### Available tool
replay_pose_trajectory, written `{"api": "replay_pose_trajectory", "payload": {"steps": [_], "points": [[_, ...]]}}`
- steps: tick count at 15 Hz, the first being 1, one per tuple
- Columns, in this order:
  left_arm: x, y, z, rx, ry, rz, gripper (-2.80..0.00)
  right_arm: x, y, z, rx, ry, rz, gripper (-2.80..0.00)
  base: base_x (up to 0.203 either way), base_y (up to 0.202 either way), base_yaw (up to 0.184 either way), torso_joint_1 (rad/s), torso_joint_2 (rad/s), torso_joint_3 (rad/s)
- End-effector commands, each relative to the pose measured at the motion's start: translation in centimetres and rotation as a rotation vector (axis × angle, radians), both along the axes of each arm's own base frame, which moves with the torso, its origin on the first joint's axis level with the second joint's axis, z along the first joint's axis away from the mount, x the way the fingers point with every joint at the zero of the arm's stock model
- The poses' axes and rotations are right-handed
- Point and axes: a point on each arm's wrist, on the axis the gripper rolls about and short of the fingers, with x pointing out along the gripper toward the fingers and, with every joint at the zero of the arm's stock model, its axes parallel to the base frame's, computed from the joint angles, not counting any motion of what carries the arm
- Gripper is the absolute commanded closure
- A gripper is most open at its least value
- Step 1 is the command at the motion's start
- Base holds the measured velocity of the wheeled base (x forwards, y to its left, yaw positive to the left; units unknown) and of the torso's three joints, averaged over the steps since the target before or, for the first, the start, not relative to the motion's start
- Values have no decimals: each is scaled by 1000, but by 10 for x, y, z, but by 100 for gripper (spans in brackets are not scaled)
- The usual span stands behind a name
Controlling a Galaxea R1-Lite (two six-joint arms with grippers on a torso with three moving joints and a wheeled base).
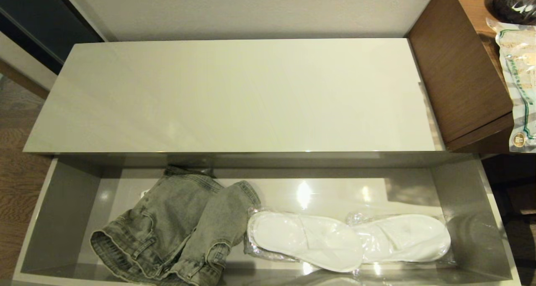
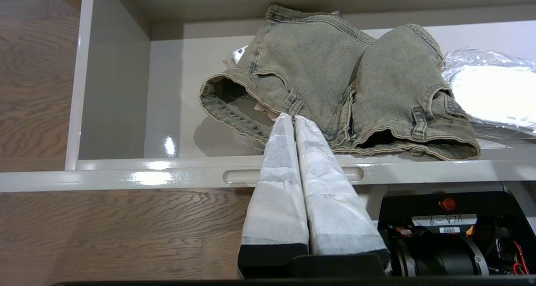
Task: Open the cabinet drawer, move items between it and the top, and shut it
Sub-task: Place the solid drinks on the table
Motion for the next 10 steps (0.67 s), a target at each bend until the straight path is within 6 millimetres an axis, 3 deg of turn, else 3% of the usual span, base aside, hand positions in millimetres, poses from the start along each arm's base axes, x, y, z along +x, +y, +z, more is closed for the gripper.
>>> {"api": "replay_pose_trajectory", "payload": {"steps": [1, 5, 10], "points": [[0, 0, 0, 0, 0, 0, 0, 0, -1, 0, 8, -1, 2, -280, 0, 0, 0, 0, 0, 0], [0, 0, 0, 0, 0, 1, 0, 0, 0, 12, 28, 13, 7, -280, 0, 0, 0, 0, 0, 0], [0, 0, 0, 0, 0, 2, 0, -5, 11, 9, -23, 105, 122, -280, 0, 0, 0, 0, 0, 0]]}}
